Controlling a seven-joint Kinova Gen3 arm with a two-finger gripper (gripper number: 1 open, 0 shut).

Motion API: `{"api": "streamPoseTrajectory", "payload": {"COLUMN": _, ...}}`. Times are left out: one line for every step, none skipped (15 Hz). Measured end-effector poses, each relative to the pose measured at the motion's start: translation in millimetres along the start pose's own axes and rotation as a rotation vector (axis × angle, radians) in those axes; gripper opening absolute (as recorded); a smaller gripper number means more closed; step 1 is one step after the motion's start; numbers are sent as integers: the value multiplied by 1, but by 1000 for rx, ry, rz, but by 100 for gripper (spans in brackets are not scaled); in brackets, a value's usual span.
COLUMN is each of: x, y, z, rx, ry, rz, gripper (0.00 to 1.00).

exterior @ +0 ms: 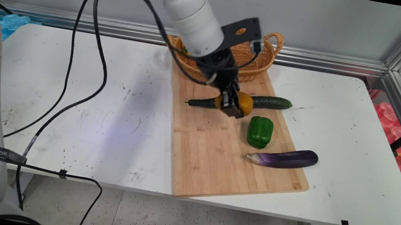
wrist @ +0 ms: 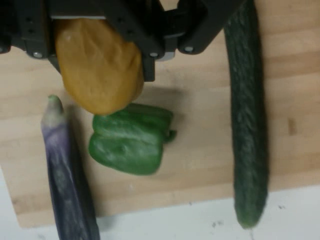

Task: Place the picked object on the cutting board

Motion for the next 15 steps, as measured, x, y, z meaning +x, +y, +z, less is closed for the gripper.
{"api": "streamPoseTrajectory", "payload": {"x": -3, "y": 2, "z": 2, "rx": -1, "ry": -3, "rz": 0, "gripper": 0}}
{"api": "streamPoseTrajectory", "payload": {"x": -7, "y": 4, "z": 5, "rx": -1, "ry": -6, "rz": 0, "gripper": 0}}
{"api": "streamPoseTrajectory", "payload": {"x": -11, "y": 6, "z": 8, "rx": -1, "ry": -10, "rz": 0, "gripper": 0}}
{"api": "streamPoseTrajectory", "payload": {"x": -16, "y": 8, "z": 12, "rx": 0, "ry": -13, "rz": 0, "gripper": 0}}
{"api": "streamPoseTrajectory", "payload": {"x": -20, "y": 8, "z": 16, "rx": 2, "ry": -17, "rz": 0, "gripper": 0}}
{"api": "streamPoseTrajectory", "payload": {"x": -24, "y": 9, "z": 19, "rx": 4, "ry": -21, "rz": -3, "gripper": 0}}
{"api": "streamPoseTrajectory", "payload": {"x": -29, "y": 9, "z": 24, "rx": 6, "ry": -27, "rz": -8, "gripper": 0}}
{"api": "streamPoseTrajectory", "payload": {"x": -33, "y": 9, "z": 27, "rx": 9, "ry": -31, "rz": -12, "gripper": 0}}
{"api": "streamPoseTrajectory", "payload": {"x": -37, "y": 8, "z": 31, "rx": 11, "ry": -34, "rz": -16, "gripper": 0}}
{"api": "streamPoseTrajectory", "payload": {"x": -41, "y": 8, "z": 35, "rx": 12, "ry": -37, "rz": -19, "gripper": 0}}
{"api": "streamPoseTrajectory", "payload": {"x": -43, "y": 7, "z": 38, "rx": 12, "ry": -38, "rz": -21, "gripper": 0}}
{"api": "streamPoseTrajectory", "payload": {"x": -46, "y": 7, "z": 42, "rx": 12, "ry": -40, "rz": -23, "gripper": 0}}
{"api": "streamPoseTrajectory", "payload": {"x": -49, "y": 7, "z": 45, "rx": 12, "ry": -41, "rz": -25, "gripper": 0}}
{"api": "streamPoseTrajectory", "payload": {"x": -51, "y": 7, "z": 47, "rx": 11, "ry": -42, "rz": -28, "gripper": 0}}
{"api": "streamPoseTrajectory", "payload": {"x": -52, "y": 6, "z": 49, "rx": 11, "ry": -43, "rz": -30, "gripper": 0}}
